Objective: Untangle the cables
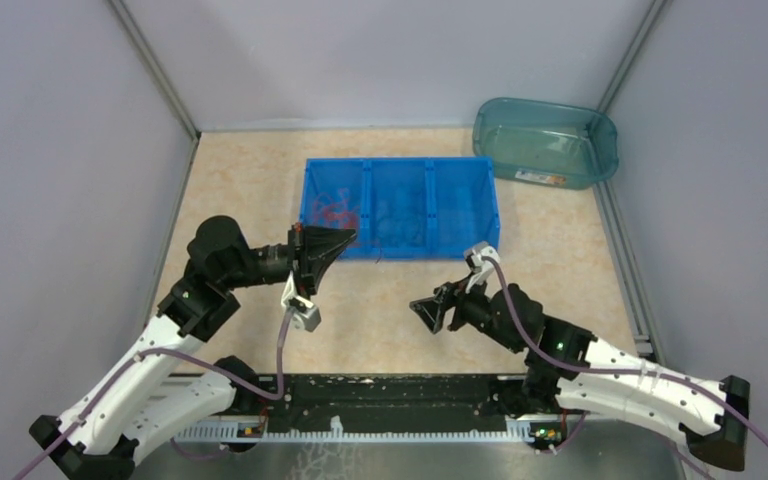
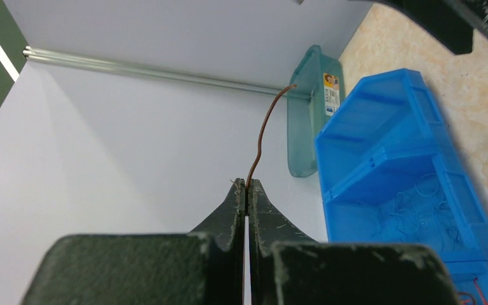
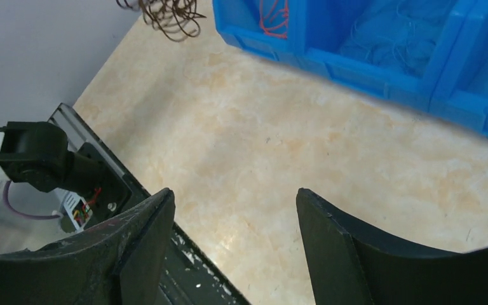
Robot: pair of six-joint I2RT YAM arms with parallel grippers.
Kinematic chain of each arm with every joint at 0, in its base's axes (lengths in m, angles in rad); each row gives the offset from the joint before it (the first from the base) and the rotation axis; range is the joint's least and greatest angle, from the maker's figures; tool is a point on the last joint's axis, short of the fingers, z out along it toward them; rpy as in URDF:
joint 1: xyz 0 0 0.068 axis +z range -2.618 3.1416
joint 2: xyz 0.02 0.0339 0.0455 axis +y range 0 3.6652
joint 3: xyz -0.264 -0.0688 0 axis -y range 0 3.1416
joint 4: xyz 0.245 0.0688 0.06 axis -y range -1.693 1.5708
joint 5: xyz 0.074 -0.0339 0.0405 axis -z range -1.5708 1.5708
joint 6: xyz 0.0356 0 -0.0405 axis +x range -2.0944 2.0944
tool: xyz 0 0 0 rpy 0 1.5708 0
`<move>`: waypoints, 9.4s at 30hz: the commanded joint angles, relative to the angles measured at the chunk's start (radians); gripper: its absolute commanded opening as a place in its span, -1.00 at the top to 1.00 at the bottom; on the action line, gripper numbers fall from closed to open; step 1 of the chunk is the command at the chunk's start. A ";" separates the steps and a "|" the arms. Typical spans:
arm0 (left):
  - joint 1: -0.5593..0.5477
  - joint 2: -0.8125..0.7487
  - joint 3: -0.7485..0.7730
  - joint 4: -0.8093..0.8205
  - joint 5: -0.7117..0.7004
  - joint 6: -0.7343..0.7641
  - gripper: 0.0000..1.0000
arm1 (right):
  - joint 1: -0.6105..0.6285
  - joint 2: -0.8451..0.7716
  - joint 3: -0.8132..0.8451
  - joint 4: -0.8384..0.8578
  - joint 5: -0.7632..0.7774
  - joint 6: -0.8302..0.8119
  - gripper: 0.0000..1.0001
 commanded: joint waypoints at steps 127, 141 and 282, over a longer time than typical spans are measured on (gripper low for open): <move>-0.265 0.524 1.096 0.321 -0.191 -0.632 1.00 | -0.050 0.884 -0.204 1.379 -0.335 -0.022 0.41; -0.269 0.609 1.168 0.617 -0.364 -0.342 1.00 | -0.002 0.929 -0.291 1.412 -0.198 -0.022 0.24; -0.305 0.641 0.767 0.576 -0.309 -0.208 1.00 | -0.171 0.269 0.122 0.602 0.313 -0.507 -0.02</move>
